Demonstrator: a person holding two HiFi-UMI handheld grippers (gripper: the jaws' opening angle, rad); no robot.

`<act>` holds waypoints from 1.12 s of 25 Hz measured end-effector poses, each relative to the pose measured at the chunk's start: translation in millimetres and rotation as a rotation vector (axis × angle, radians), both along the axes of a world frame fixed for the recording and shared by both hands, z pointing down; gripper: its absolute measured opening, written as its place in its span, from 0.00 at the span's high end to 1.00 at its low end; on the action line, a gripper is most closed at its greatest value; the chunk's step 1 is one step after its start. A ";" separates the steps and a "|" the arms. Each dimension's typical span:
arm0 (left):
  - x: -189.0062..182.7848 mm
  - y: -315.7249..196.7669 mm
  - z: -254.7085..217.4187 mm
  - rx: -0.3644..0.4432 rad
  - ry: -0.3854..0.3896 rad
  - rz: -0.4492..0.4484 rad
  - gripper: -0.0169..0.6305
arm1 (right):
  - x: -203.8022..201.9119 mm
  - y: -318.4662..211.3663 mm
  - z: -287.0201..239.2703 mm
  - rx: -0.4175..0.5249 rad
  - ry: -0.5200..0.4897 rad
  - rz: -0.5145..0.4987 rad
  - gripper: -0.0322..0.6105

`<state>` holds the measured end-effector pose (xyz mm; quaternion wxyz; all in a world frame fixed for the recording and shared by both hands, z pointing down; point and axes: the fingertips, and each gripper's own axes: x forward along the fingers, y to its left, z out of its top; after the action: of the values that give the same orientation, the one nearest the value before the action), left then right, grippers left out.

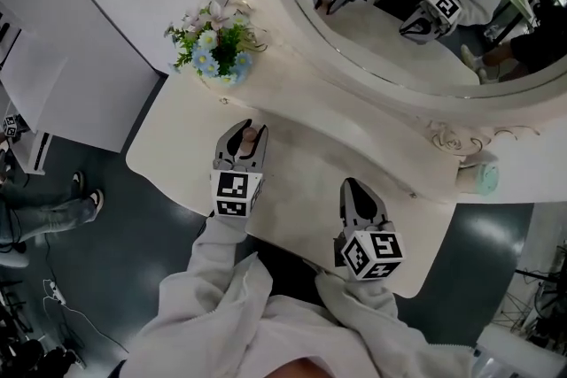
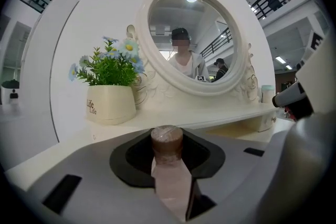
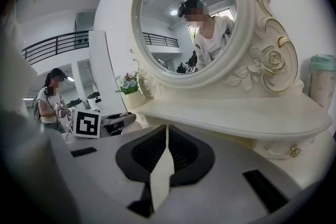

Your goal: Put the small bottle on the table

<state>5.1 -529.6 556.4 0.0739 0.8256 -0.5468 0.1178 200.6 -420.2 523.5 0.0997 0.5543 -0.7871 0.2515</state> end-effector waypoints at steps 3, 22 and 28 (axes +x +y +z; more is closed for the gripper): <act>3.9 -8.0 4.0 0.004 -0.003 -0.001 0.76 | -0.1 -0.7 5.9 -0.017 0.001 -0.014 0.89; 12.1 -29.7 16.5 0.035 -0.066 -0.001 0.76 | -7.9 1.0 22.0 -0.057 -0.005 -0.057 0.89; 15.4 -26.9 18.1 0.058 -0.096 0.025 0.75 | -8.3 1.7 19.8 -0.057 -0.012 -0.046 0.89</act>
<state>20.5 -556.5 574.5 0.0222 0.8275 -0.5426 0.1423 192.3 -418.4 543.3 0.1165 0.5315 -0.7927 0.2748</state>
